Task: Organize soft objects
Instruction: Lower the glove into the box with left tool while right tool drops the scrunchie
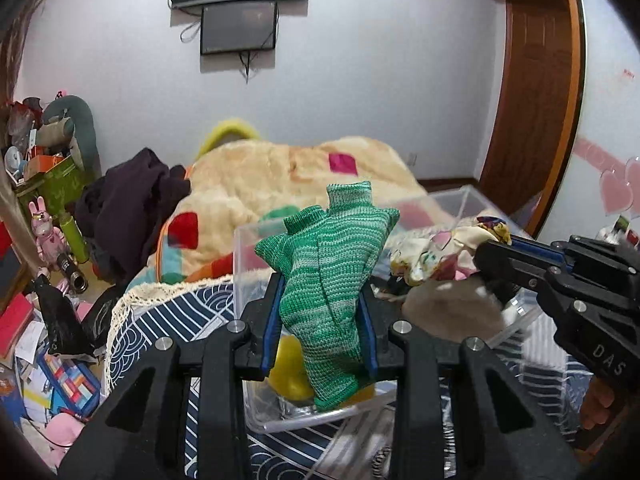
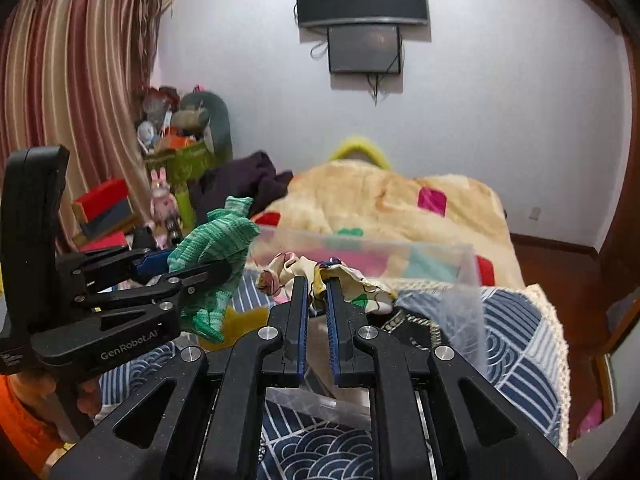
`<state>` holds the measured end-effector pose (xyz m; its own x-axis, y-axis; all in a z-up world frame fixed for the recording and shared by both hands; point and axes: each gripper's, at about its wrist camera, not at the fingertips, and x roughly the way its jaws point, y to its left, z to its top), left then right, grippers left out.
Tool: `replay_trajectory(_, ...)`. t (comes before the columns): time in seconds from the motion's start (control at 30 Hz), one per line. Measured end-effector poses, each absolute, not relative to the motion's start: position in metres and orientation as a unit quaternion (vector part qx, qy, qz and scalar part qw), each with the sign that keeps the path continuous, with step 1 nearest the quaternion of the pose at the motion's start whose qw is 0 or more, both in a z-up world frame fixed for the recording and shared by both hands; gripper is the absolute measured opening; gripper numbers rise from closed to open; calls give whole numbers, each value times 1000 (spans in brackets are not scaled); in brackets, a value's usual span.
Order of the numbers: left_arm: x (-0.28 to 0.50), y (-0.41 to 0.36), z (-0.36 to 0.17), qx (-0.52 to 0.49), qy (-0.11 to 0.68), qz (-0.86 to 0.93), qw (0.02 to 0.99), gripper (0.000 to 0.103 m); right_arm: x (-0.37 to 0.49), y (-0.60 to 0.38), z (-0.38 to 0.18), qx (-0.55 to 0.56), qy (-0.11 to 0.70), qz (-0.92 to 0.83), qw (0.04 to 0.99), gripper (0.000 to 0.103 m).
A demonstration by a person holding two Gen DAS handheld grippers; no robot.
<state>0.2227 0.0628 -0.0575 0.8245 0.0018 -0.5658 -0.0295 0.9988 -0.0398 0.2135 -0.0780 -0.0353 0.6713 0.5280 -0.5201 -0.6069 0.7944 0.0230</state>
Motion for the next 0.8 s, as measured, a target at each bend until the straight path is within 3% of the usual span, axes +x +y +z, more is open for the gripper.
replay_trajectory(0.17,232,62,-73,-24,321,8,947,34,216,-70,-48,-100,281,316,901,8)
replay_trajectory(0.4,228,63,-71,-31,323,5,946,45,211,-73,-52,-108,301,324,890,11)
replay_trajectory(0.53,215,63,-63,-34,311,3,950,58,208,-80,-51,-102,305,327,889,31)
replay_trajectory(0.7,195,62,-48,-39,293,-1,955,65,198,-91,-40,-94,295,326,893,33)
replay_trajectory(0.8,184,62,-41,-44,283,-4,958,69,186,-101,-27,-85,277,322,901,45)
